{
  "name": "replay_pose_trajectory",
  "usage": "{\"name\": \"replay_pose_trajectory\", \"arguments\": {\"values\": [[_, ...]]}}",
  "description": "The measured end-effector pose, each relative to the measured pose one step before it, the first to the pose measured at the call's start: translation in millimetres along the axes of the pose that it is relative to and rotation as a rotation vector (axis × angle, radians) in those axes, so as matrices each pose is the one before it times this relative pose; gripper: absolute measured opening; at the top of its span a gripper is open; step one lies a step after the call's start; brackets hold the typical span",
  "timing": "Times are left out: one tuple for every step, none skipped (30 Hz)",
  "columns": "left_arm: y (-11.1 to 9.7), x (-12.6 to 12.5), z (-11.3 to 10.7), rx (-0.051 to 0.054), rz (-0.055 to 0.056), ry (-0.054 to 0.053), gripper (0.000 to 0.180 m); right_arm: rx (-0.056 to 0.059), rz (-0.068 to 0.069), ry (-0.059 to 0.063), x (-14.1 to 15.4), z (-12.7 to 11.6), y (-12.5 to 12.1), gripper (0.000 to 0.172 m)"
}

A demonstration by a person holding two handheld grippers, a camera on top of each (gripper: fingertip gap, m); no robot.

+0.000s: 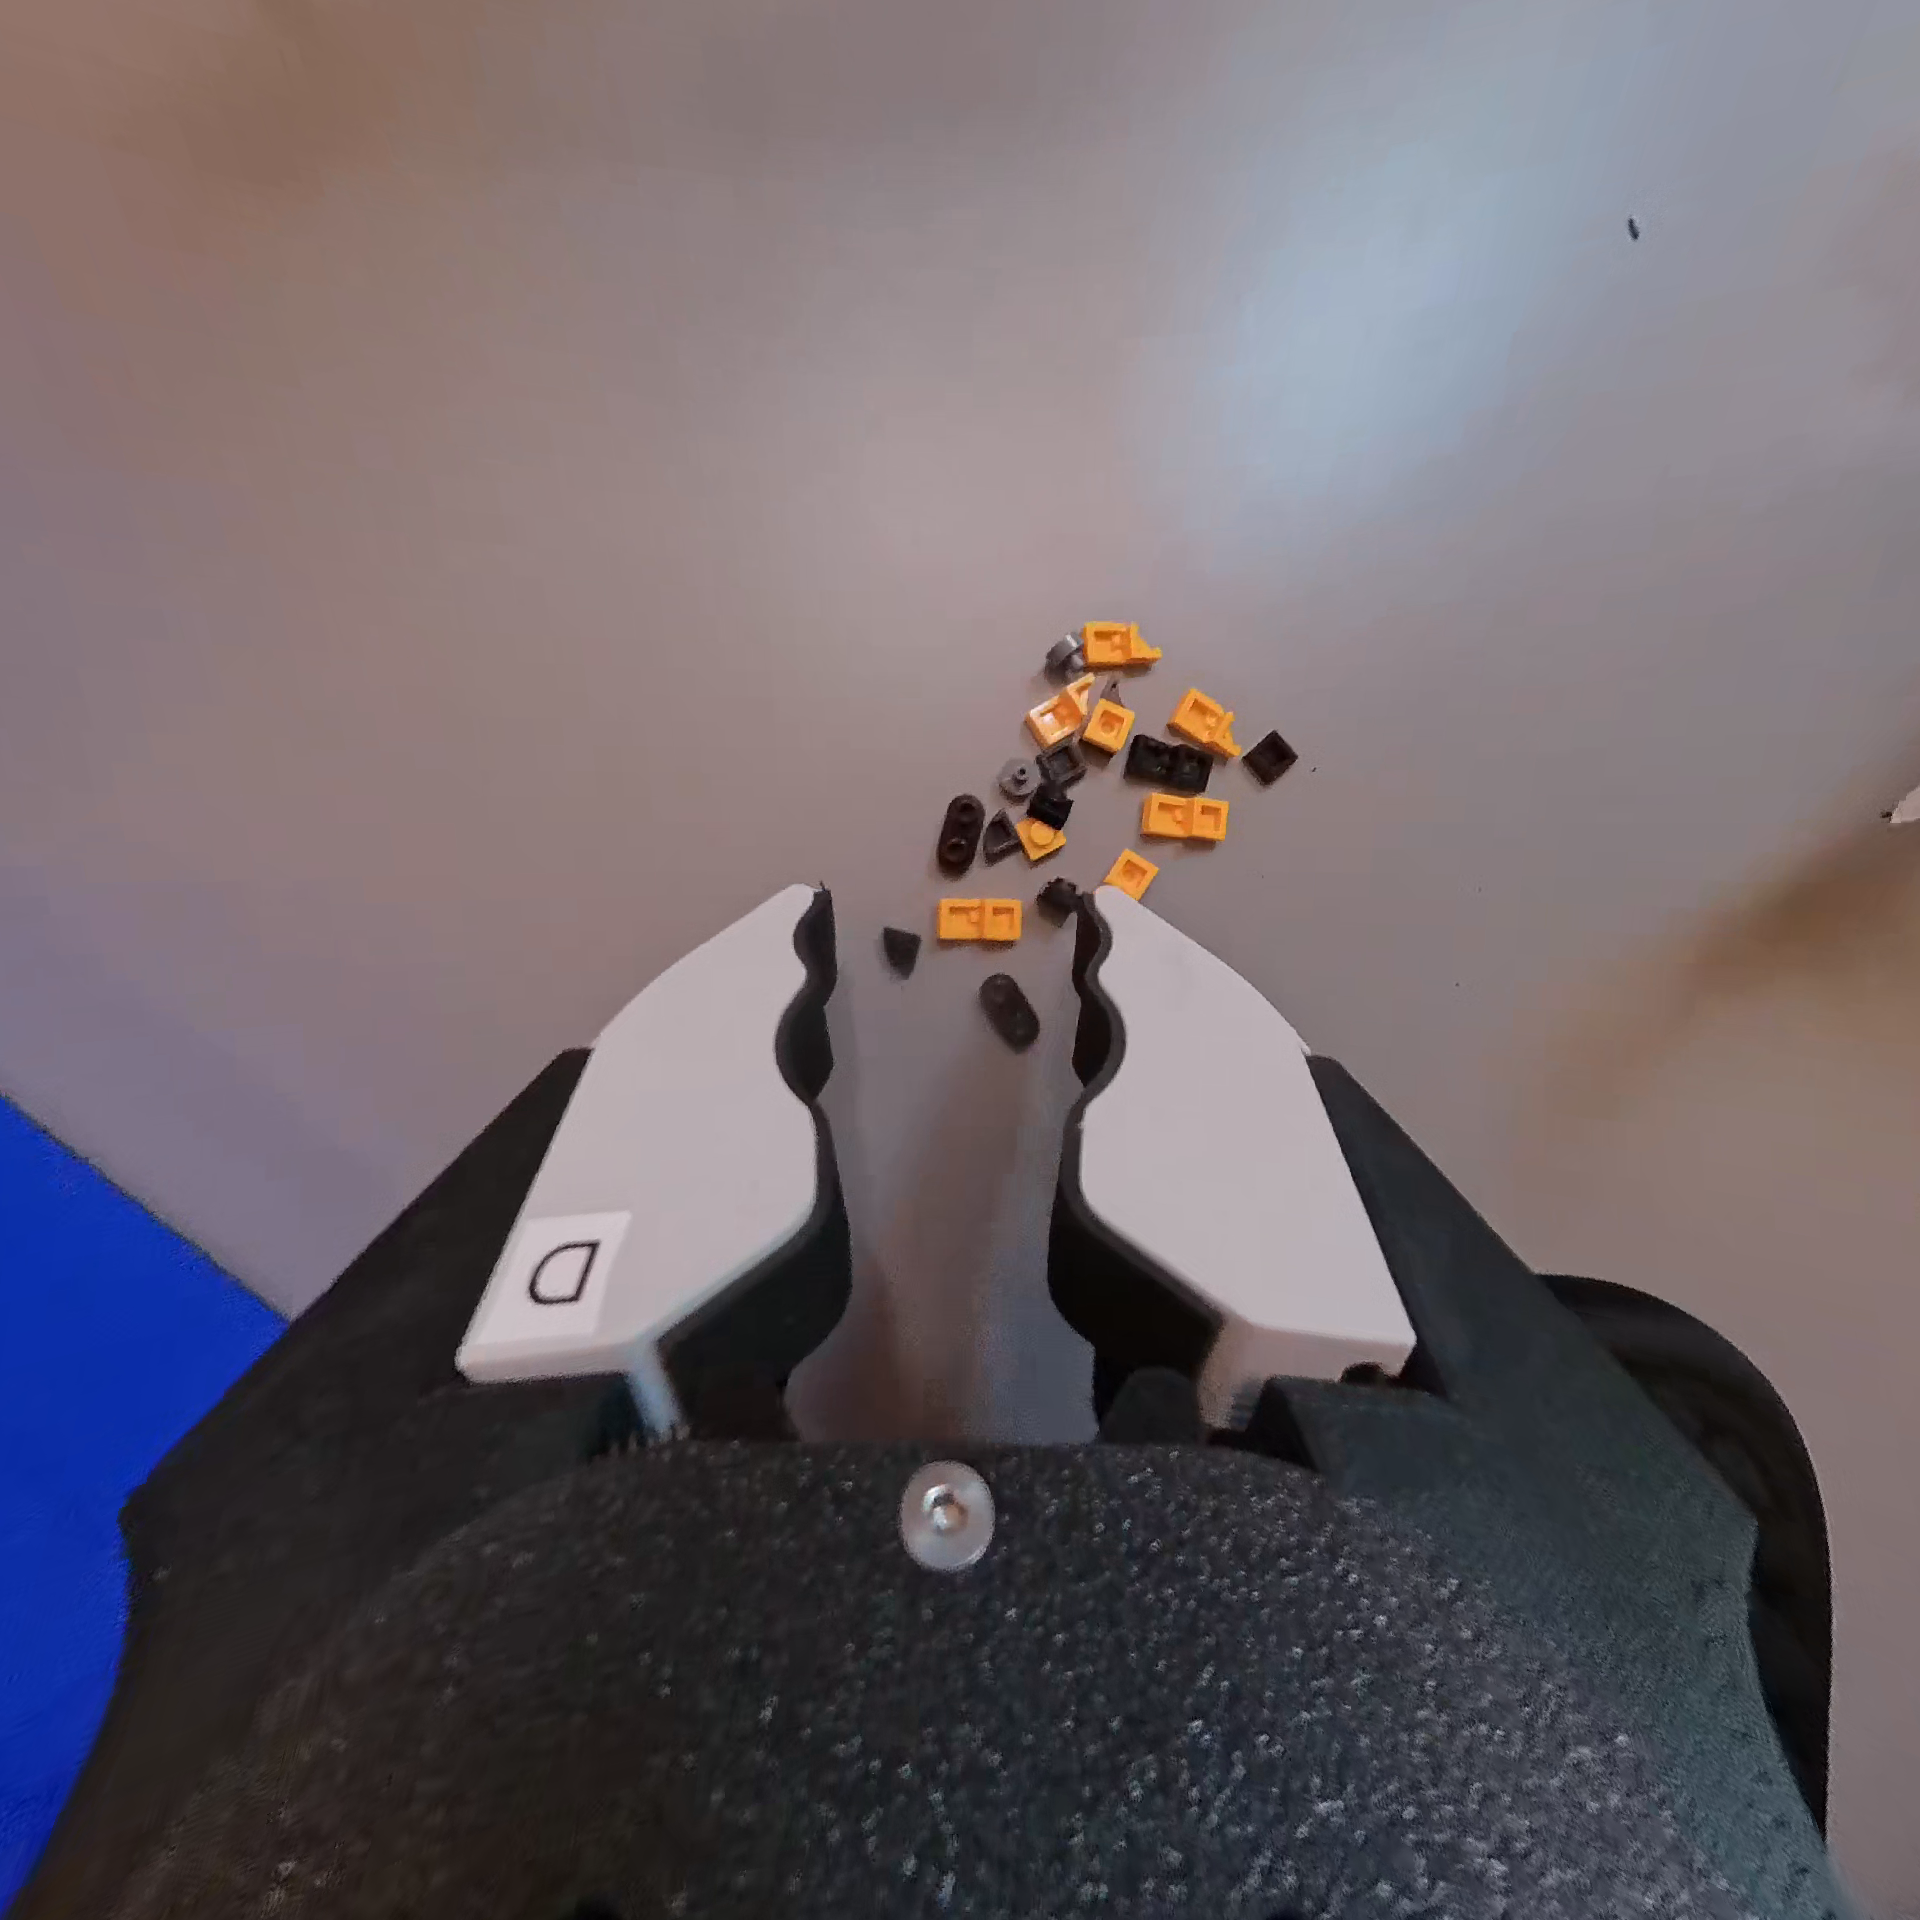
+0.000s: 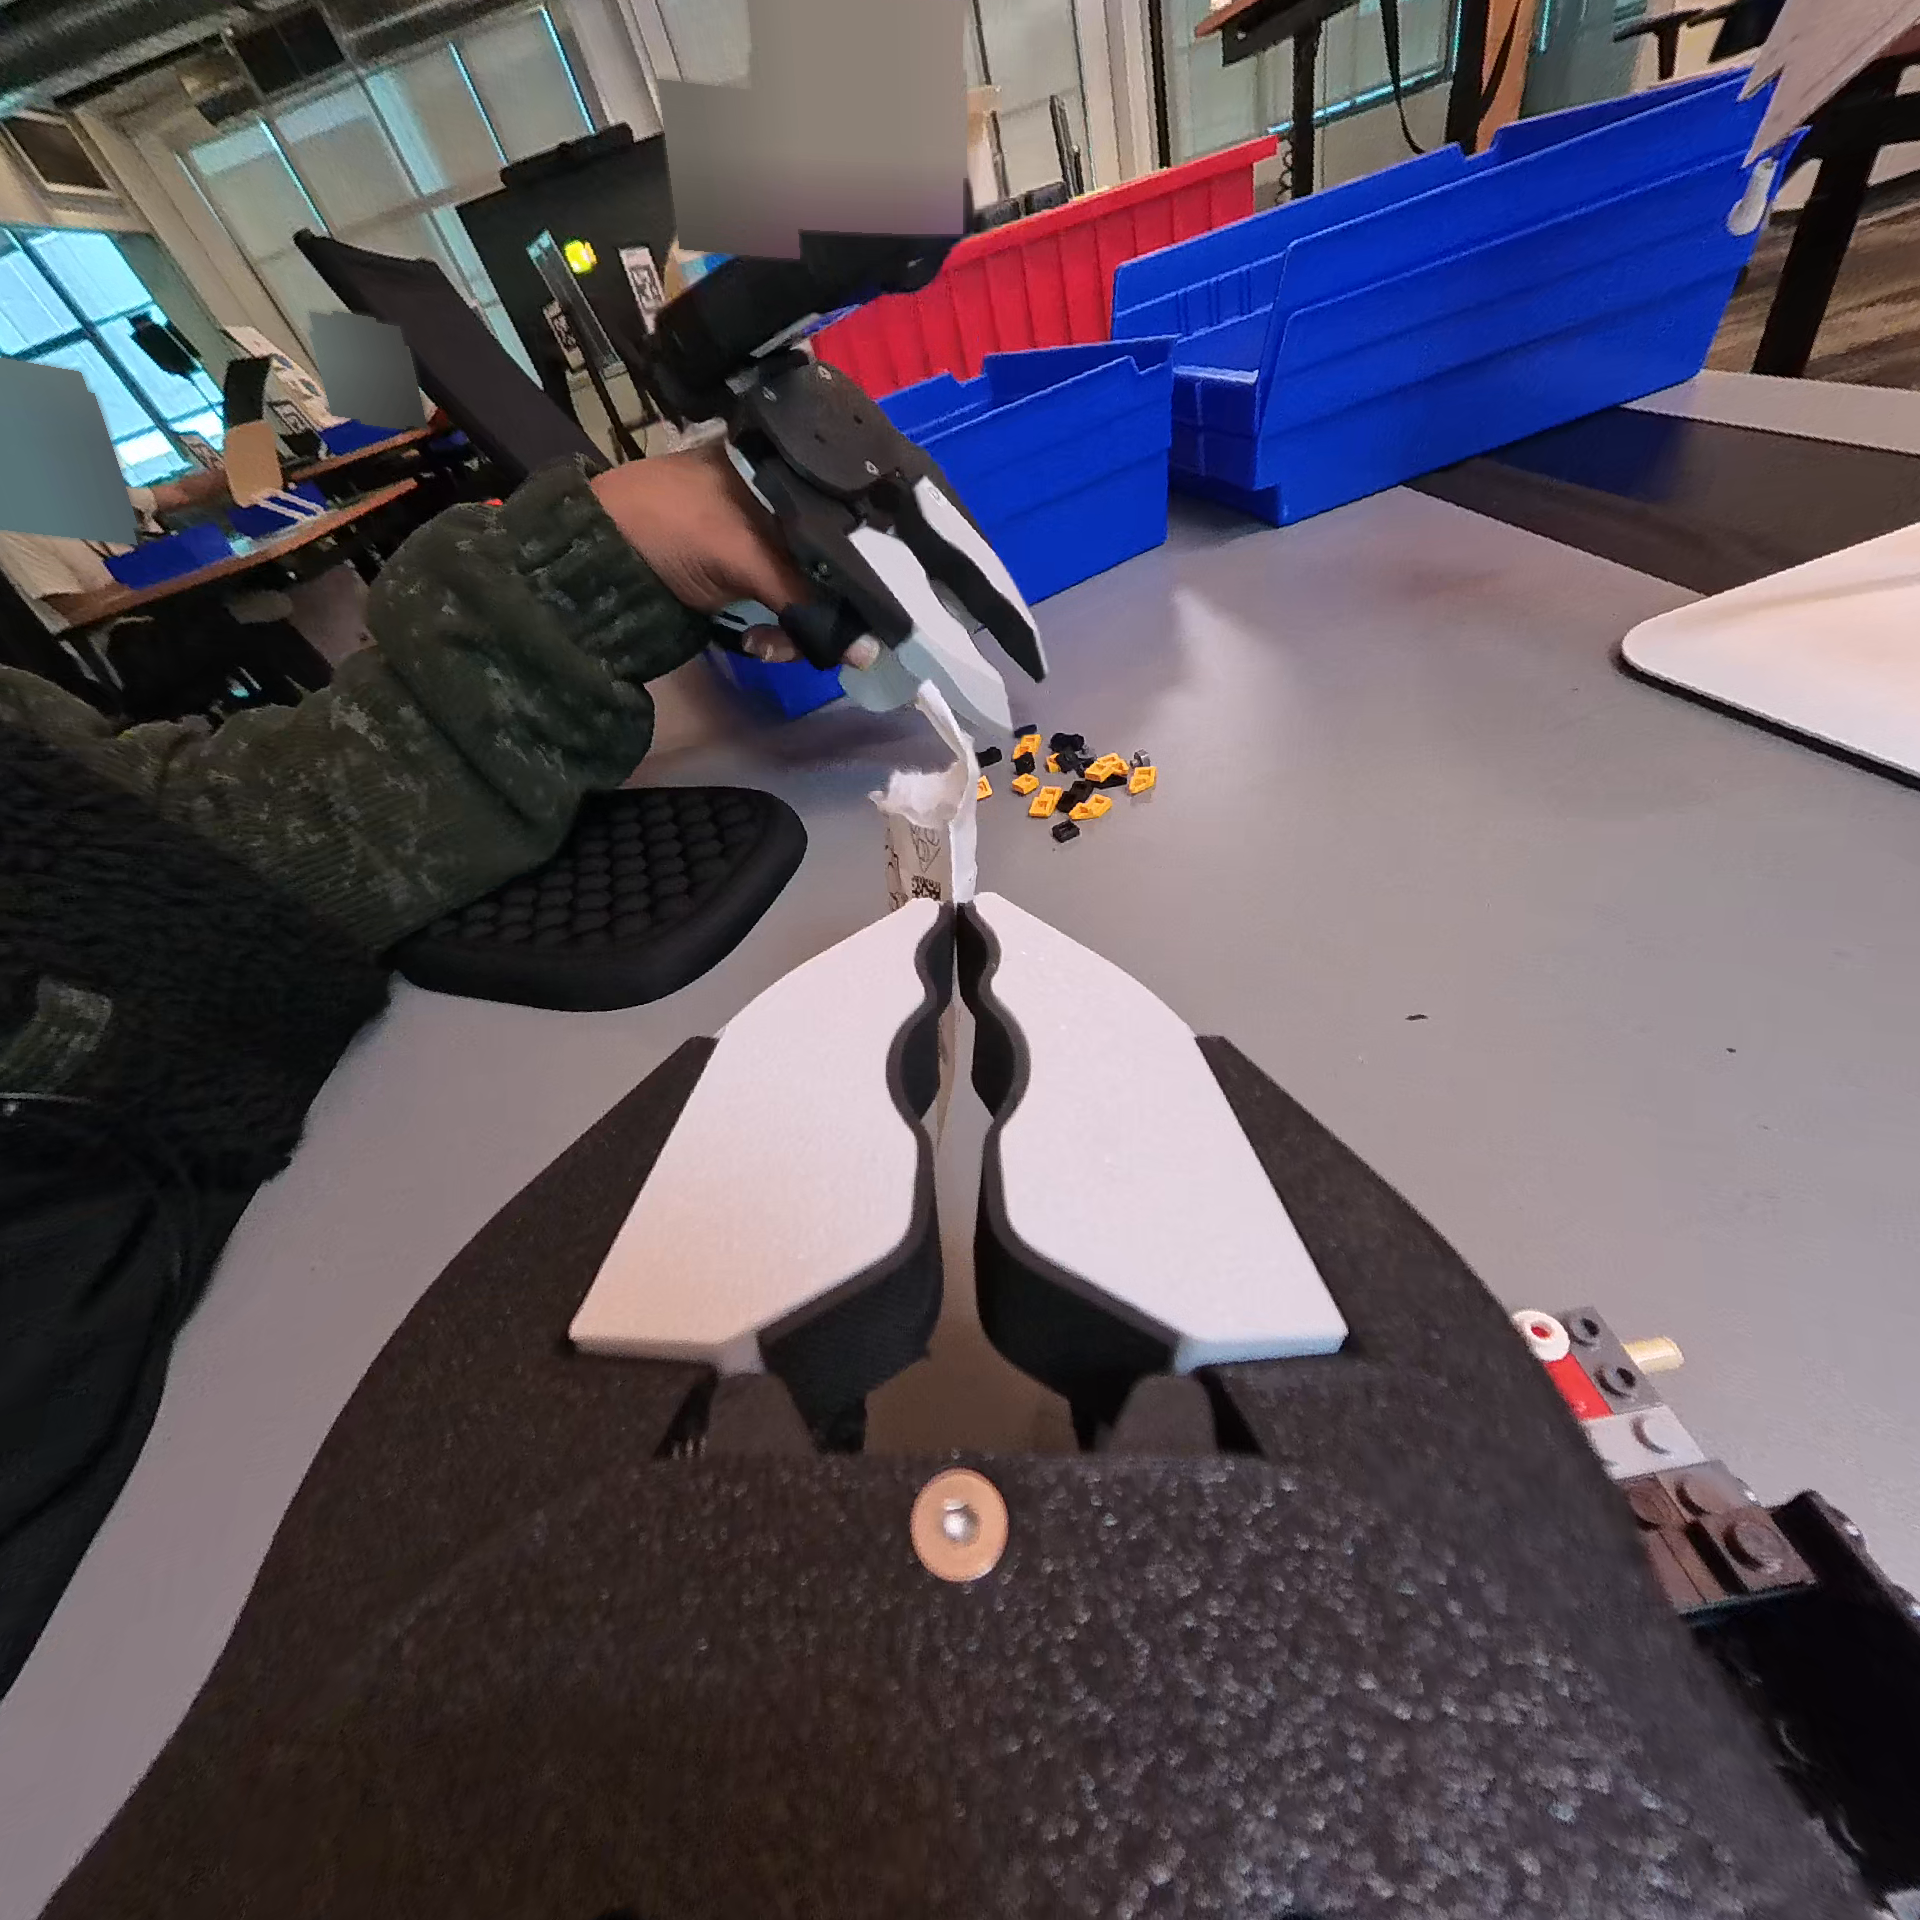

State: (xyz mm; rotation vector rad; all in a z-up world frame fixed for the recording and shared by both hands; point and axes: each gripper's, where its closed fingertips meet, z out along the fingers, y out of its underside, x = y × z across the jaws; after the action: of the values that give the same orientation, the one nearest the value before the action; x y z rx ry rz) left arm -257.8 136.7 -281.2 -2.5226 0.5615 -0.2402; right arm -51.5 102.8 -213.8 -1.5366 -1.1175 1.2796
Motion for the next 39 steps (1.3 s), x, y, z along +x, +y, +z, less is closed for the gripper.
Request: {"name": "replay_pose_trajectory", "arguments": {"values": [[1.9, -2.81, -1.97, 0.0004, -0.0147, 0.0009, 0.044, 0.0015, 0.0017, 0.0006, 0.4, -0.25, -0.16, 0.0], [2.02, -0.61, -1.21, -0.0004, -0.0137, 0.0127, 0.046, 0.0021, 0.0018, 0.0013, 0.51, -0.41, -0.21, 0.0], [3.1, 1.21, -0.3, -0.0093, -0.0053, 0.0193, 0.046, 0.0025, 0.0031, 0.0011, 0.54, -0.45, -0.08, 0.0], [3.61, 1.05, 0.61, -0.0133, 0.0005, 0.0135, 0.046, 0.0027, 0.0041, 0.0003, 0.36, -0.33, -0.13, 0.0], [3.47, 1.02, 1.36, -0.0172, 0.0061, 0.0071, 0.047, 0.0021, 0.003, 0.0003, 0.31, -0.39, -0.12, 0.0], [1.98, 0.05, 1.53, -0.0113, 0.0118, -0.0046, 0.047, 0.0009, 0.0007, 0.0005, 0.14, -0.23, -0.11, 0.0], [1.7, 0.17, 1.65, -0.0129, 0.0089, -0.0043, 0.046, 0.0002, -0.0003, -0.0001, -0.1, -0.11, -0.08, 0.0], [0.75, -1.3, 1.61, -0.0082, 0.0064, -0.012, 0.045, -0.0004, -0.001, -0.0013, -0.42, 0.04, 0.03, 0.0], [-0.38, -2.56, 1.24, -0.0013, 0.007, -0.0187, 0.043, -0.0012, -0.0023, -0.001, -0.43, 0.16, 0.05, 0.0], [-0.69, 0.01, 1.16, 0.0033, 0.0016, 0.0031, 0.041, -0.0017, -0.0029, -0.0005, -0.44, 0.11, 0.04, 0.0], [-0.76, 1.67, 1.86, 0.0052, -0.009, 0.0204, 0.039, -0.001, -0.0016, -0.0006, -0.4, 0.19, 0.11, 0.0], [0.01, 0.34, 2.16, 0.0012, -0.0124, 0.0127, 0.037, -0.0002, 0.0002, -0.0009, -0.14, 0.08, 0.02, 0.0], [-1.25, -1.51, 0.45, 0.0101, -0.0073, -0.0009, 0.034, -0.0002, 0.0006, -0.0009, -0.17, 0.09, 0.01, 0.0], [-0.81, -1.45, 0.22, 0.007, -0.0077, -0.0017, 0.03, -0.0001, -0.0008, -0.0004, -0.24, -0.05, -0.12, 0.0], [-0.89, -1.25, 0.41, 0.0077, -0.0061, -0.0015, 0.027, -0.0003, -0.002, 0.0005, -0.23, -0.07, -0.04, 0.0], [-0.75, -1.28, 0.48, 0.0056, -0.0039, -0.0023, 0.023, -0.001, -0.0018, 0.001, -0.09, -0.01, 0.0, 0.0], [-0.86, 0.05, 0.58, 0.0063, -0.0026, 0.0063, 0.02, -0.001, -0.0011, 0.0009, 0.08, 0.12, 0.13, 0.0], [-0.46, 1.62, 0.64, 0.0046, -0.0016, 0.0147, 0.015, -0.0009, -0.0005, 0.0006, 0.0, 0.03, 0.13, 0.0], [-0.44, 1.62, 0.67, 0.0025, 0.0006, 0.0093, 0.012, -0.0013, -0.0004, 0.0002, 0.08, 0.23, 0.33, 0.0], [-0.35, 1.01, 0.64, 0.0016, 0.0057, 0.0015, 0.01, -0.0015, -0.0009, 0.0005, -0.05, 0.09, 0.32, 0.0], [-0.15, 2.4, 0.48, -0.0013, 0.0087, 0.0111, 0.006, -0.0013, -0.0015, 0.0007, -0.13, 0.07, 0.13, 0.0], [-0.3, 3.01, 0.44, -0.0004, 0.0076, 0.0158, 0.0, -0.0018, -0.0021, 0.0009, -0.04, 0.05, 0.29, 0.0], [-0.29, 0.33, 0.29, 0.0003, 0.0097, -0.002, 0.0, -0.0022, -0.0024, 0.0009, -0.05, 0.1, 0.24, 0.0], [0.06, -0.04, -0.02, -0.0021, 0.0052, -0.0026, 0.0, -0.0014, -0.0012, 0.0003, -0.08, 0.09, 0.21, 0.0], [0.01, 0.0, -0.02, -0.0027, 0.0039, -0.0016, 0.0, -0.0004, 0.0, -0.0006, -0.09, 0.07, 0.03, 0.0], [0.24, -0.26, -0.39, -0.0032, 0.0058, -0.0032, 0.0, -0.0004, -0.0001, -0.0009, -0.14, 0.05, -0.06, 0.0], [-1.95, 0.8, -1.38, 0.0121, 0.0072, 0.0024, 0.0, -0.0003, -0.0008, -0.0003, -0.1, -0.04, -0.03, 0.0], [-6.01, 3.53, -3.21, 0.0379, 0.0006, 0.021, 0.0, 0.0004, -0.0006, -0.0002, -0.11, 0.01, -0.13, 0.0], [-7.19, 3.27, -4.28, 0.0433, -0.0088, 0.0203, 0.0, 0.0006, 0.0004, -0.0005, 0.01, -0.05, -0.09, 0.0], [-5.12, 0.17, -4.05, 0.0302, -0.0056, -0.001, 0.0, 0.0, 0.0004, -0.0004, -0.07, 0.0, 0.0, 0.0], [-1.75, -1.8, -3.22, 0.0112, 0.0027, -0.0154, 0.0, -0.0007, 0.0005, 0.0, 0.2, 0.09, 0.22, 0.0], [0.22, -3.11, -1.75, 0.0021, -0.0037, -0.02, 0.0, -0.001, 0.0012, -0.0005, 0.09, 0.18, 0.34, 0.0], [0.97, -2.34, -0.3, -0.0019, -0.0093, -0.0087, 0.0, -0.0012, 0.002, -0.0011, 0.09, 0.19, 0.43, 0.0], [1.11, -0.94, 1.51, -0.003, -0.0052, 0.0022, 0.007, -0.002, 0.002, -0.0014, -0.08, 0.42, 0.52, 0.0], [1.98, -0.34, 2.49, -0.0101, -0.0009, 0.003, 0.016, -0.0026, 0.0013, -0.0017, -0.07, 0.48, 0.59, 0.0], [3.58, 1.69, 2.89, -0.0226, 0.0073, 0.0111, 0.019, -0.0023, 0.0, -0.0015, -0.28, 0.35, 0.45, 0.0], [3.06, 3.22, 2.84, -0.0202, 0.0138, 0.0147, 0.021, -0.0014, -0.0012, -0.0005, -0.2, 0.19, 0.19, 0.0], [2.43, 3.42, 2.69, -0.0183, 0.018, 0.0105, 0.022, -0.0003, -0.0011, 0.0001, -0.13, -0.04, -0.01, 0.0], [2.37, 3.2, 2.5, -0.0186, 0.0198, 0.0073, 0.022, 0.0006, 0.0001, -0.0001, -0.02, -0.17, -0.14, 0.0]]}}
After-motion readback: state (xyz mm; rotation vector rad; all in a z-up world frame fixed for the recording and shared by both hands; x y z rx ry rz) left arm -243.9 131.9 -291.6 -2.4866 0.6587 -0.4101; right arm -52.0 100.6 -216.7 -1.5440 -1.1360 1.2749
